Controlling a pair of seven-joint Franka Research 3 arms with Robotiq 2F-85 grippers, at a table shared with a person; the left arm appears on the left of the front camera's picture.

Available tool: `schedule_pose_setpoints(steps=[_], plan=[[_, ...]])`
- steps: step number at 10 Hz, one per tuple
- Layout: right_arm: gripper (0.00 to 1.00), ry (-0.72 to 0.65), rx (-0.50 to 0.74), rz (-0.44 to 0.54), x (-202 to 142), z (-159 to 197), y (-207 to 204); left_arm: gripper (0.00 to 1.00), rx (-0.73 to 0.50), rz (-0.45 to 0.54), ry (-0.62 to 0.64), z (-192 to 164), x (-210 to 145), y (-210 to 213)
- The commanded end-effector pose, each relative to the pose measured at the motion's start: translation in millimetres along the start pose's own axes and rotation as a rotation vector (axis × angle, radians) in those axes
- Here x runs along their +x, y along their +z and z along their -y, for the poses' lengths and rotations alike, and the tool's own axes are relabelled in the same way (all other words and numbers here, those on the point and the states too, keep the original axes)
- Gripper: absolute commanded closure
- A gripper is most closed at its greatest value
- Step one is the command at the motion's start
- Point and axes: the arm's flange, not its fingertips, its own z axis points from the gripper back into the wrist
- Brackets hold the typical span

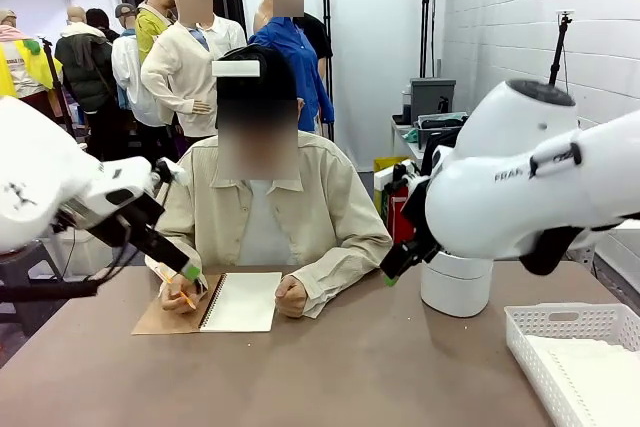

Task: Sort the paper based on its condition.
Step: If a person hands you a paper, place it in the Organizing basket , and if it's crumpled, put it in the Trash can.

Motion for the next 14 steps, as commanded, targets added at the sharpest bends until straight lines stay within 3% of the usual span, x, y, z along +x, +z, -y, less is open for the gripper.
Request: schedule_pose_setpoints(steps=[1, 8, 10, 11, 12, 14], plan=[[0.00, 0.038, 0.023, -0.012, 11.1, 4.3, 25.9, 0.00, -0.036, 0.019, -0.071, -10.7, 1.7, 27.8], [0.00, 0.011, -0.046, 0.123, 58.7, 0.2, 146.6, 0.00, 0.104, 0.053, -0.133, -45.1, 26.0, 138.3], [0.00, -0.004, -0.086, 0.157, 64.7, 0.9, 156.5, 0.00, 0.147, 0.065, -0.115, -49.5, 28.6, 147.3], [0.00, 0.033, -0.133, 0.153, 57.6, 4.4, 143.6, 0.00, 0.105, 0.077, -0.108, -45.1, 28.0, 141.2], [0.00, 0.021, -0.056, 0.155, 64.4, 1.8, 160.6, 0.00, 0.105, 0.077, -0.108, -45.1, 28.0, 141.2], [0.00, 0.021, -0.056, 0.155, 64.4, 1.8, 160.6, 0.00, 0.105, 0.077, -0.108, -45.1, 28.0, 141.2]])
